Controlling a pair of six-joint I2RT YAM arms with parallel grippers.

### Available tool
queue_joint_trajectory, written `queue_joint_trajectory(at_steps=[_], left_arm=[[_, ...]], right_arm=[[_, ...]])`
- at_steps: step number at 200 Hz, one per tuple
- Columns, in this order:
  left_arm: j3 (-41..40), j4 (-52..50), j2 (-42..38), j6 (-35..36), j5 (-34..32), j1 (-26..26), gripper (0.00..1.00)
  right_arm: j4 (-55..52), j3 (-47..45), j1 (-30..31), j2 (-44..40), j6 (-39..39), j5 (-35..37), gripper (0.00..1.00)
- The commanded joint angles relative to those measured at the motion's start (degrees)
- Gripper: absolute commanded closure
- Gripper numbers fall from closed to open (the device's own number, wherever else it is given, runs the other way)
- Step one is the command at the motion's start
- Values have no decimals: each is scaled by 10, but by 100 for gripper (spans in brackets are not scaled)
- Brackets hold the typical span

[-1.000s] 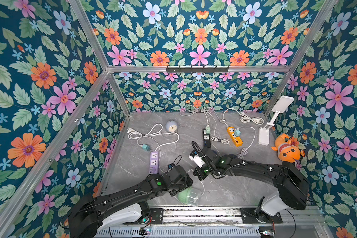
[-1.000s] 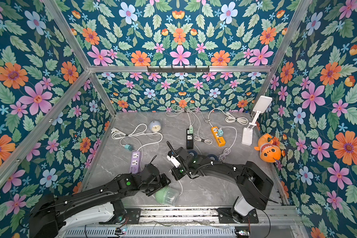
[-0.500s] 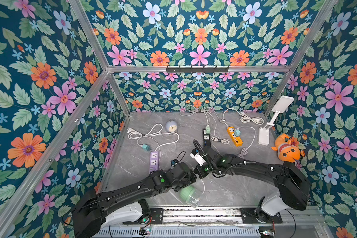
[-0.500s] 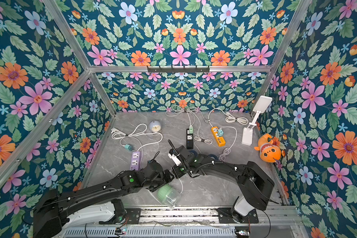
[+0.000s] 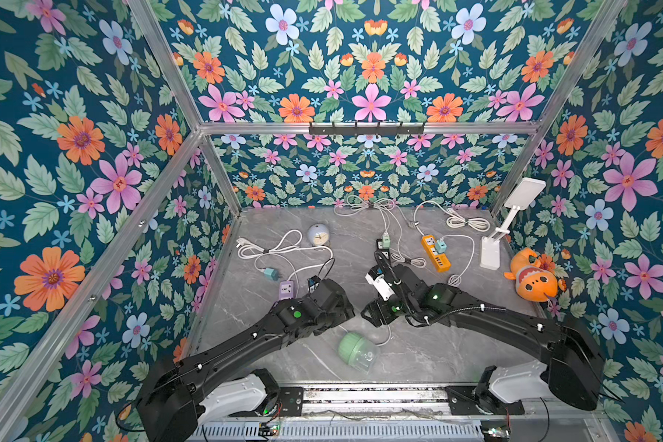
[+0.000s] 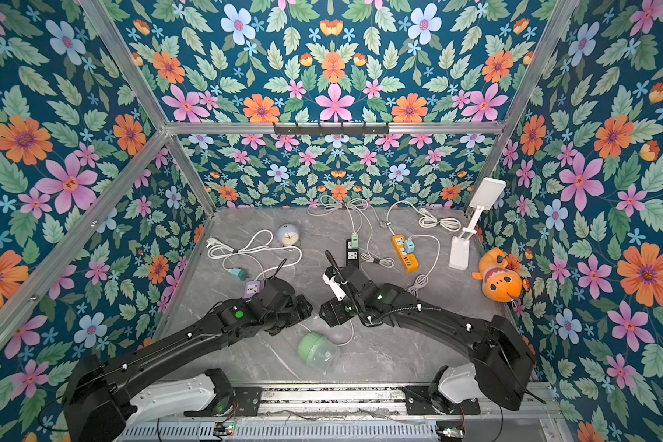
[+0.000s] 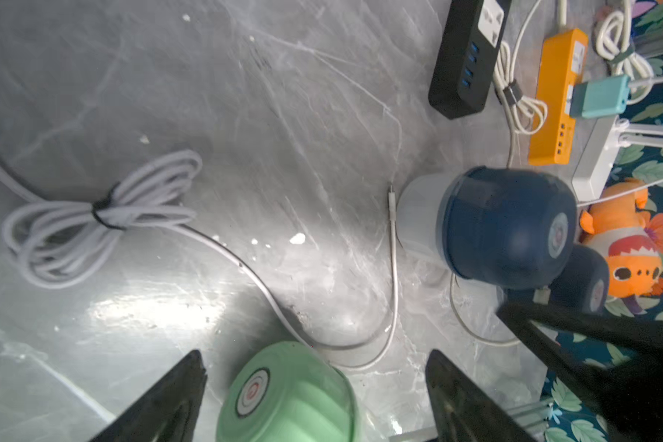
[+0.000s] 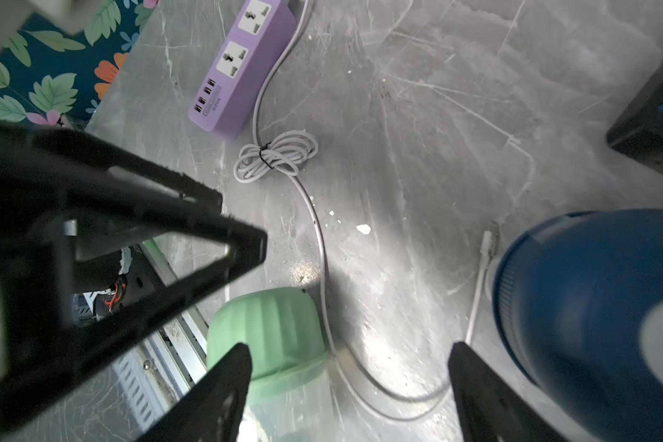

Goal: Charge the cordless meat grinders
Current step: Place the charging cable at the center of the board, then pick up the cordless meat grinder at the center of the board.

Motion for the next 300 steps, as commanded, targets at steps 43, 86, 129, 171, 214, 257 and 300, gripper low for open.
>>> queue_joint_trajectory(at_steps=[43, 86, 129, 171, 214, 257, 300], left_arm=[[0, -68, -44, 122, 52, 115, 9], [-45, -51, -83, 125, 80, 148, 9], [-65, -51, -109, 122, 88, 155, 9], [-78, -39, -112, 118, 98, 158, 9], [-85, -33, -108, 119, 111, 161, 9], [-97, -19, -105, 116, 126, 164, 9], [-109, -9, -104, 115, 145, 170, 9]], right_arm=[[-189, 48, 69, 14, -80, -59, 9], [-185, 45, 70, 66, -104, -63, 6], [-177, 57, 80, 85, -118, -83, 1], [-174, 58, 82, 129, -132, -75, 1], [-160, 58, 88, 191, -142, -59, 1], [-138, 68, 88, 207, -143, -44, 2], [-129, 70, 88, 214, -154, -42, 18]])
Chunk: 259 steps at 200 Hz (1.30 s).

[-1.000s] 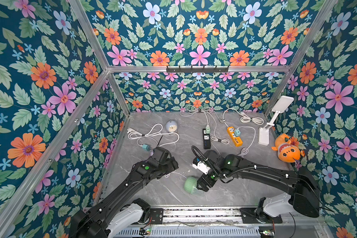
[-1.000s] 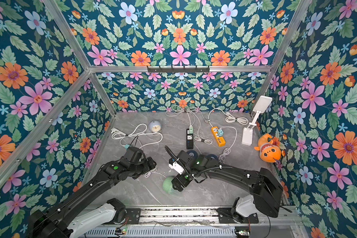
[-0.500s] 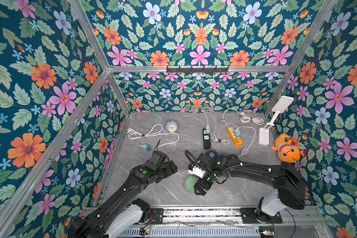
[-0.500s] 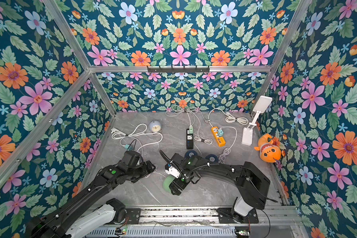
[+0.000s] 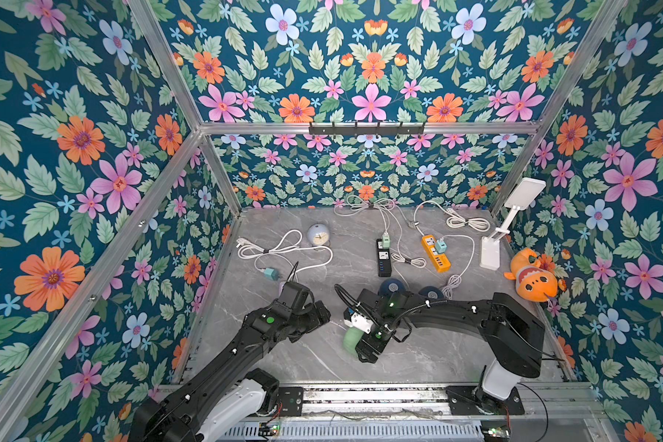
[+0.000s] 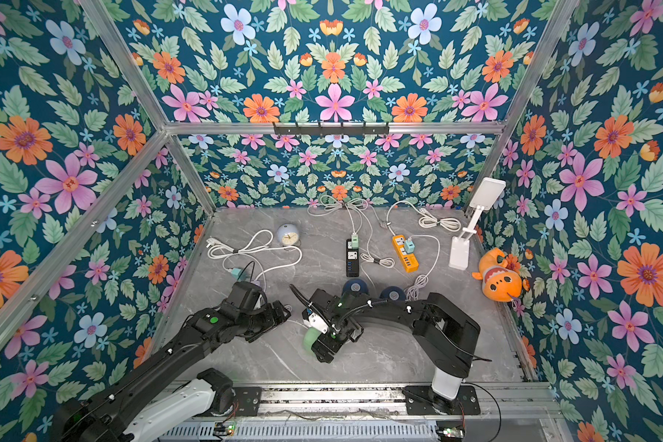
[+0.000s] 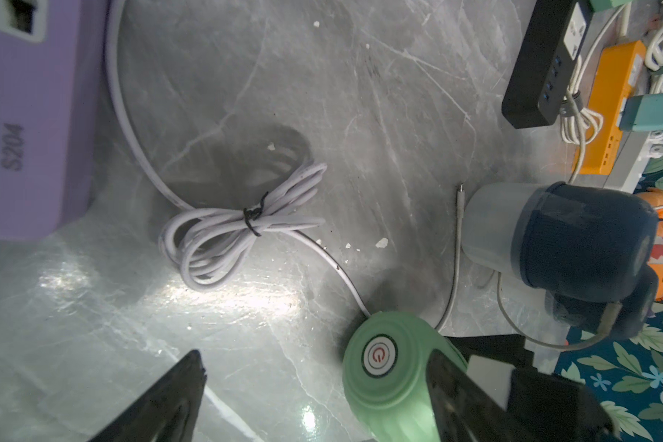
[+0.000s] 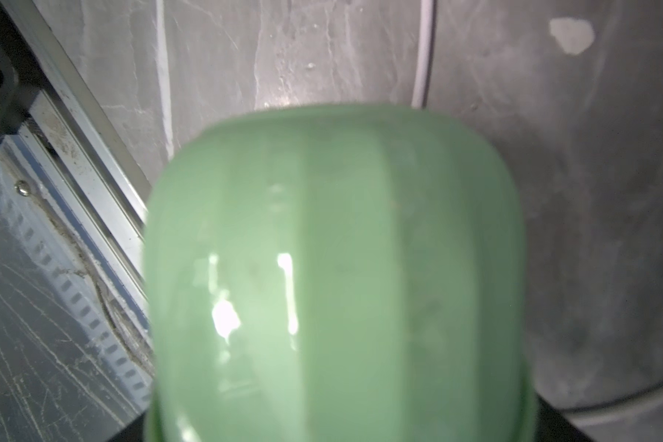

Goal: Charge the cordless meat grinders
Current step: Pick up the cordless meat grinder at the center of the board.

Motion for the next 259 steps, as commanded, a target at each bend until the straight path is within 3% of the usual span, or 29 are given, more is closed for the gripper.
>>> queue_joint_trajectory(at_steps=[1, 27, 61, 82, 148, 259], left_arm=[[-3, 14, 1, 0, 16, 3, 9], [-13, 38, 1, -11, 52, 11, 9], [-34, 125, 0, -66, 150, 18, 7], [-21, 148, 11, -78, 190, 25, 1], [50, 139, 71, -42, 265, 30, 0], [19, 199, 82, -60, 346, 13, 0]], right_arm=[[9, 2, -1, 1, -13, 10, 18], [19, -3, -1, -12, -17, 7, 35], [75, -35, -1, -71, -16, 19, 46], [124, -56, -1, -101, -12, 29, 47], [178, -56, -12, -144, -11, 47, 49], [190, -10, -38, -125, -3, -35, 52]])
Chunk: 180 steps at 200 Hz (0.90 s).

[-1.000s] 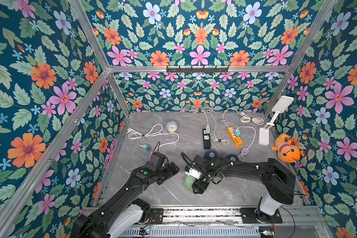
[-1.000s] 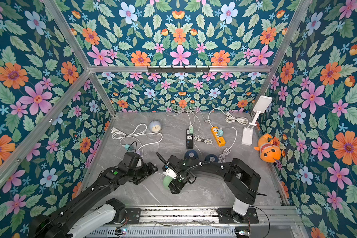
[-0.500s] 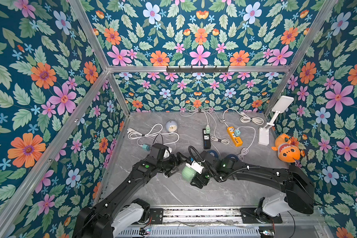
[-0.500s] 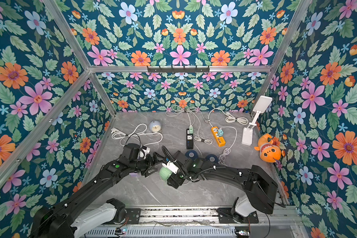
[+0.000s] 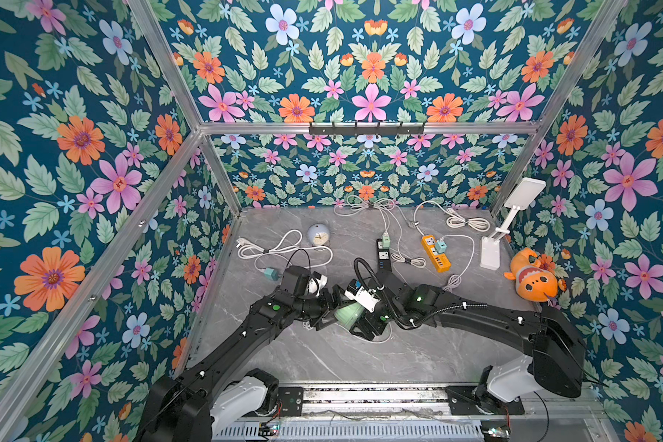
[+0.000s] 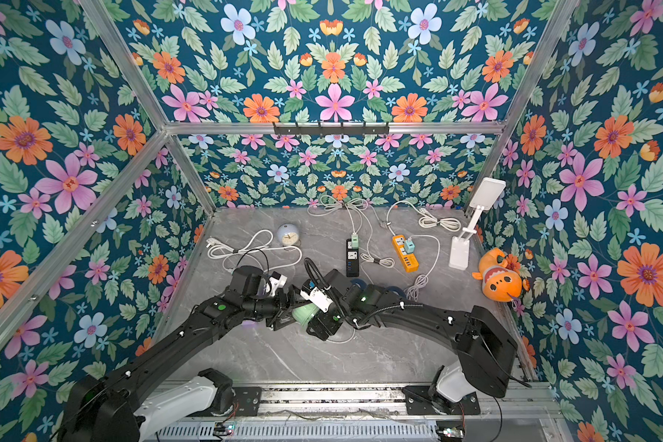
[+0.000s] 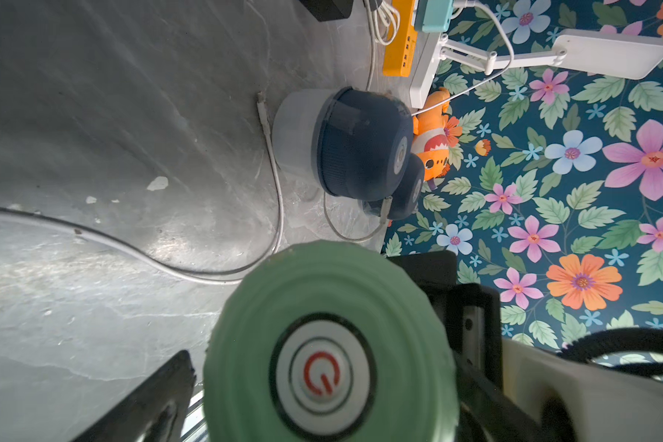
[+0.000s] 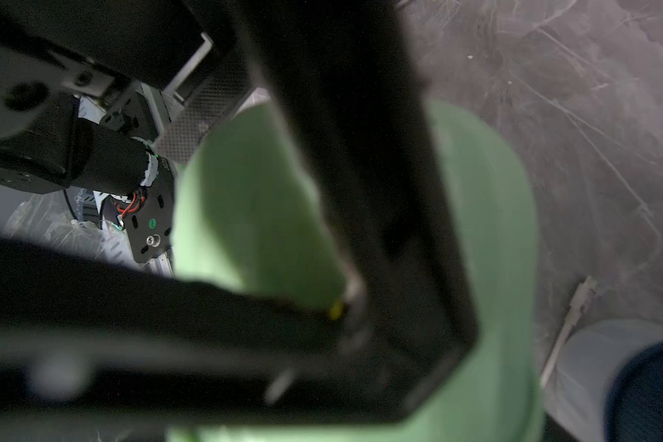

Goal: Charge the cordless meat grinders
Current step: Pick up the cordless meat grinder at the center of the board.

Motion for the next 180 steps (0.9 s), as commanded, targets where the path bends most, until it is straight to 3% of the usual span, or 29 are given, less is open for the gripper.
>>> queue_joint_trajectory(at_steps=[1, 43, 96, 110, 139, 180], left_arm=[[-7, 14, 4, -1, 31, -8, 0], [-12, 20, 6, 1, 37, -8, 9], [-17, 25, -3, -3, 33, -8, 32], [-17, 28, -5, -6, 29, -8, 36], [-16, 28, -6, -6, 4, -8, 41], [39, -24, 28, 55, -134, -7, 45]], right_arm=[[45, 15, 0, 5, -9, -29, 52], [42, 28, 0, 17, -14, -42, 52], [46, 22, -10, 17, -9, -49, 49], [52, 18, -16, 12, -3, -57, 43], [67, 1, -29, -9, 9, -53, 12], [90, -51, -47, -93, 29, -16, 1]])
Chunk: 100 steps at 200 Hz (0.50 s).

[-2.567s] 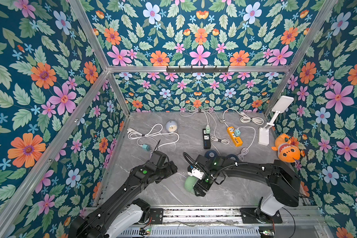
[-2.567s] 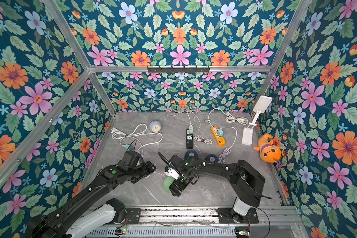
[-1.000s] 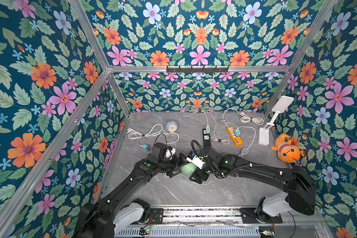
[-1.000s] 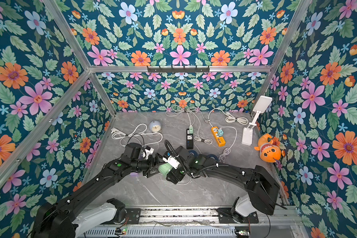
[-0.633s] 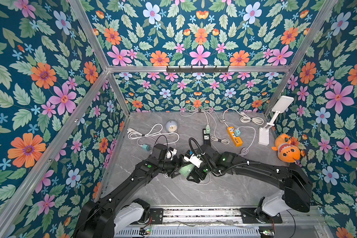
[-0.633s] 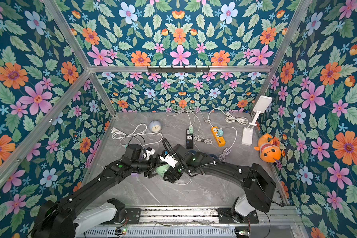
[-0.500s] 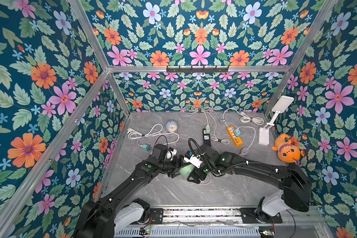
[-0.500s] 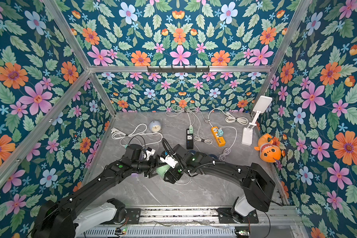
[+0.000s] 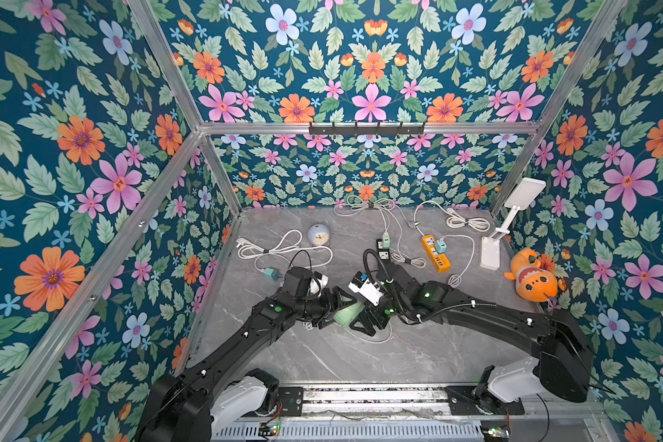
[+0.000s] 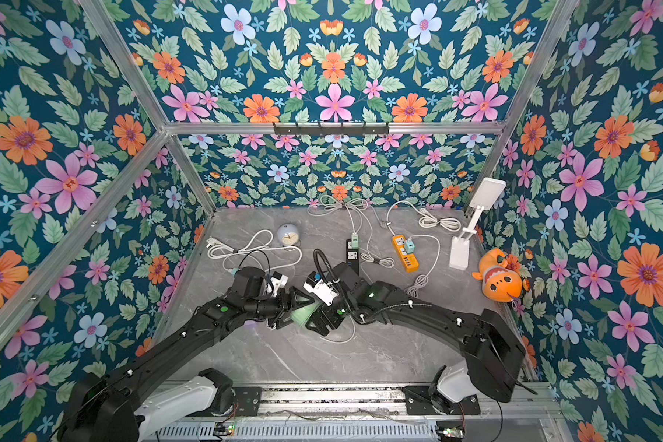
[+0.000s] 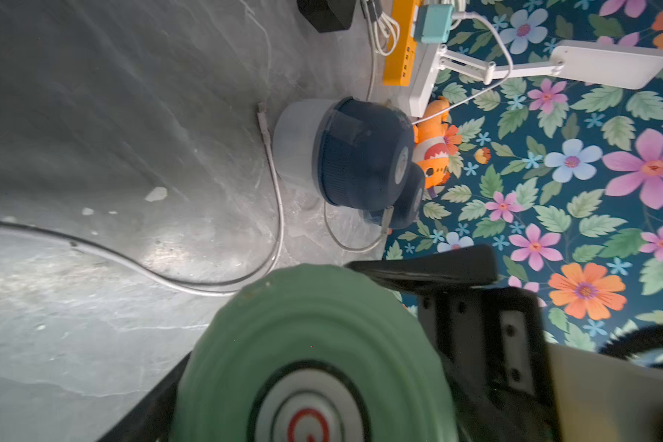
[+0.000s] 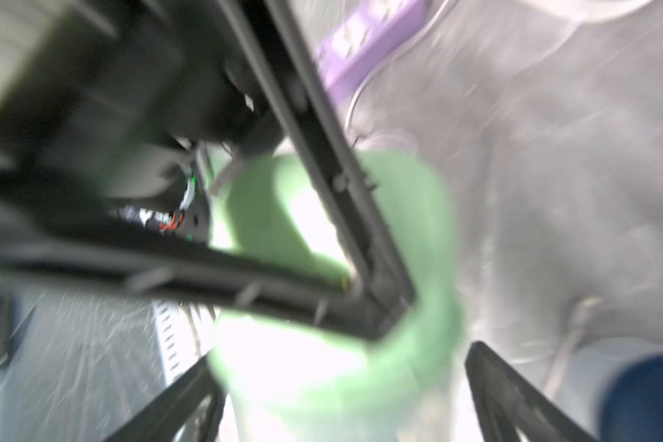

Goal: Charge the cordless meat grinders
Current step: Pick up the cordless meat grinder at the center of the board.

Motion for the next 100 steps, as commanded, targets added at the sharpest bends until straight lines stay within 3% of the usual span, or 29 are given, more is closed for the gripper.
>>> queue_joint_trajectory(at_steps=[1, 27, 56, 100], left_arm=[[30, -36, 19, 58, -92, 1, 46], [73, -88, 56, 103, -208, -1, 48], [117, -135, 86, 130, -383, -17, 48], [195, -148, 156, 132, -592, -111, 47]], right_arm=[[43, -22, -7, -43, 20, 27, 1], [40, -52, -10, -104, 25, 64, 1], [45, -91, -14, -155, 33, 87, 1], [66, -132, -14, -184, 53, 99, 1]])
